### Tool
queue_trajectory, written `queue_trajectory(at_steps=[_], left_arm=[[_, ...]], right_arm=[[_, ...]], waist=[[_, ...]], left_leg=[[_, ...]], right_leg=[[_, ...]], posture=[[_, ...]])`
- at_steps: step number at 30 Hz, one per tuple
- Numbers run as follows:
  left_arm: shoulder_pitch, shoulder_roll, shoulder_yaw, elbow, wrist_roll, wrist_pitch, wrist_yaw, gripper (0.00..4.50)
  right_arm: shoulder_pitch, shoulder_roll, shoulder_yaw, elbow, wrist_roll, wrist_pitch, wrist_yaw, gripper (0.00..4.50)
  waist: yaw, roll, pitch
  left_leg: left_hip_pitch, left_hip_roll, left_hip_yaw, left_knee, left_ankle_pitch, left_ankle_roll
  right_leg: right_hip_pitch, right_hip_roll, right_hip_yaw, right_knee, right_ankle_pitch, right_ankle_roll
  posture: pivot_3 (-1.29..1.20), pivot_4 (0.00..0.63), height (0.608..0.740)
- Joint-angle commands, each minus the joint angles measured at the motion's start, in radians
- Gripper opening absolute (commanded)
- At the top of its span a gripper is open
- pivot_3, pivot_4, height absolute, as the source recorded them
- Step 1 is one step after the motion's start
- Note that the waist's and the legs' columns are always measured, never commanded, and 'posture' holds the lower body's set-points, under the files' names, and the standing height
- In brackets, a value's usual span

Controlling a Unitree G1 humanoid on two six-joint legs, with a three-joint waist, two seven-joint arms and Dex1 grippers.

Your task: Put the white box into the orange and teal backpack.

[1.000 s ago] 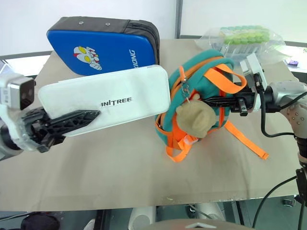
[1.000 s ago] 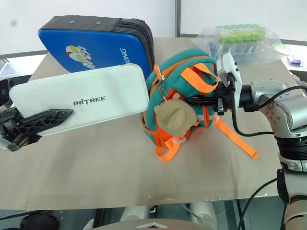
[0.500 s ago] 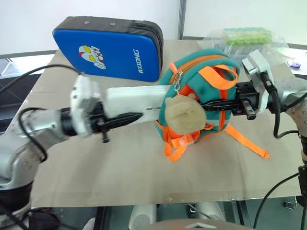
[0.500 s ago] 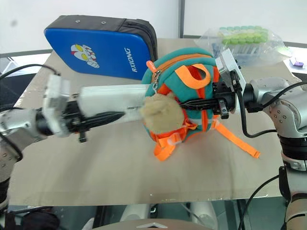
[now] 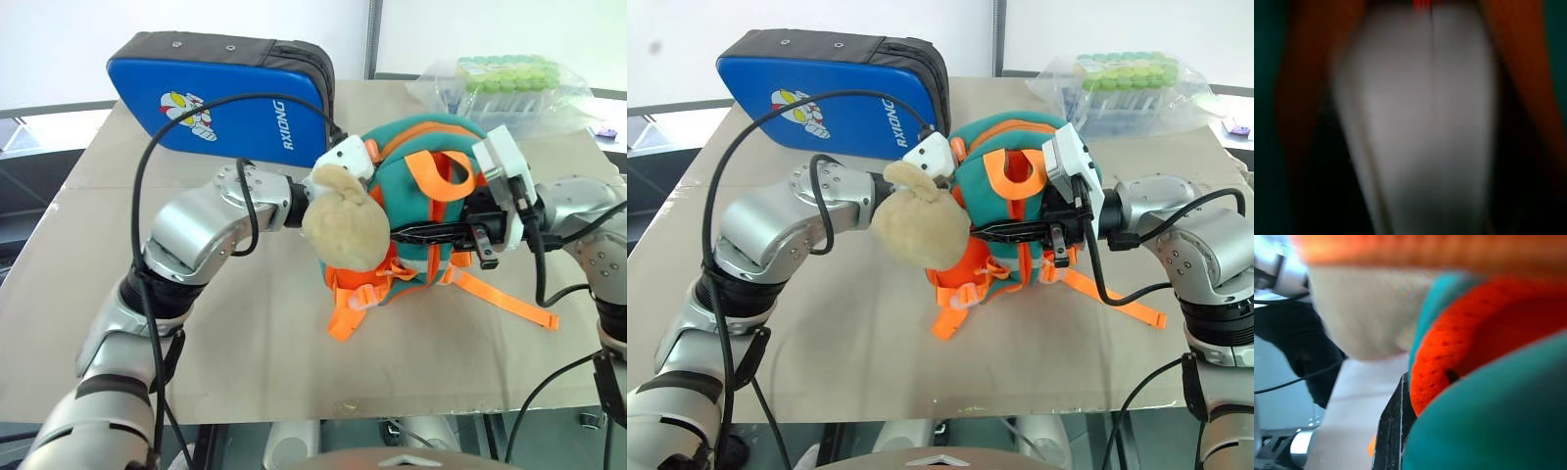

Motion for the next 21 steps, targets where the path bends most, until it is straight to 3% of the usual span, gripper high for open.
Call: queue_trajectory(at_steps=[1, 2, 4, 8, 10, 13, 16, 21], left_arm=[[0.052, 0.03, 0.173, 0.014, -0.065, 0.019, -0.026, 4.36], [0.062, 0.035, 0.219, 0.019, -0.09, 0.033, -0.029, 4.44], [0.094, 0.075, 0.421, 0.061, -0.276, 0.11, -0.104, 4.44], [0.235, 0.323, 0.706, 0.195, -0.485, 0.335, -0.291, 4.44], [0.304, 0.347, 0.799, 0.21, -0.6, 0.436, -0.292, 4.44], [0.364, 0.281, 0.836, 0.147, -0.648, 0.443, -0.178, 4.44], [0.353, 0.138, 0.816, 0.068, -0.72, 0.437, 0.041, 4.44], [0.33, -0.042, 0.769, -0.013, -0.814, 0.393, 0.34, 4.44]], right_arm=[[-0.003, -0.012, -0.028, -0.022, -0.047, -0.031, -0.062, 0.0], [-0.004, -0.009, -0.029, -0.019, -0.049, -0.031, -0.069, 0.0], [-0.028, 0.011, -0.02, 0.009, -0.075, -0.018, -0.124, 0.0], [-0.098, 0.092, 0.019, 0.089, -0.148, -0.034, -0.222, 0.0], [-0.117, 0.122, 0.024, 0.111, -0.163, -0.036, -0.249, 0.0], [-0.119, 0.141, 0.025, 0.125, -0.182, -0.057, -0.248, 0.0], [-0.116, 0.154, 0.024, 0.131, -0.188, -0.062, -0.241, 0.0], [-0.085, 0.146, 0.025, 0.111, -0.189, -0.072, -0.213, 0.0]], waist=[[-0.004, 0.0, 0.0], [-0.007, 0.0, 0.0], [-0.02, 0.0, 0.0], [-0.053, -0.001, 0.0], [-0.052, 0.0, 0.0], [-0.018, 0.0, 0.0], [0.006, -0.001, 0.0], [0.003, -0.003, -0.001]], left_leg=[[0.0, 0.0, 0.0, 0.0, 0.0, 0.0], [0.0, 0.0, 0.0, 0.0, 0.0, 0.0], [0.0, 0.0, 0.0, 0.001, 0.0, 0.0], [0.001, 0.002, 0.0, 0.001, 0.0, 0.0], [0.002, 0.003, -0.001, 0.0, 0.0, 0.0], [-0.001, 0.003, -0.002, -0.001, 0.0, 0.0], [-0.002, 0.001, -0.002, 0.001, 0.0, 0.0], [0.0, -0.001, -0.003, 0.004, 0.0, 0.0]], right_leg=[[0.0, 0.0, 0.0, 0.0, 0.0, 0.0], [0.0, 0.0, 0.0, 0.0, 0.0, 0.0], [0.0, 0.0, 0.0, 0.001, 0.0, 0.0], [-0.002, 0.003, 0.002, 0.003, 0.0, 0.0], [-0.002, 0.004, 0.002, 0.004, 0.0, 0.0], [-0.002, 0.001, -0.002, 0.002, 0.0, 0.0], [-0.001, -0.004, -0.003, 0.002, 0.0, 0.0], [0.004, -0.006, -0.001, 0.0, 0.002, 0.002]], posture=[[0.0, 0.15, 0.74], [0.0, 0.15, 0.74], [0.0, 0.15, 0.74], [0.0, 0.15, 0.74], [0.0, 0.15, 0.74], [0.0, 0.15, 0.74], [0.0, 0.15, 0.74], [0.0, 0.15, 0.74]])
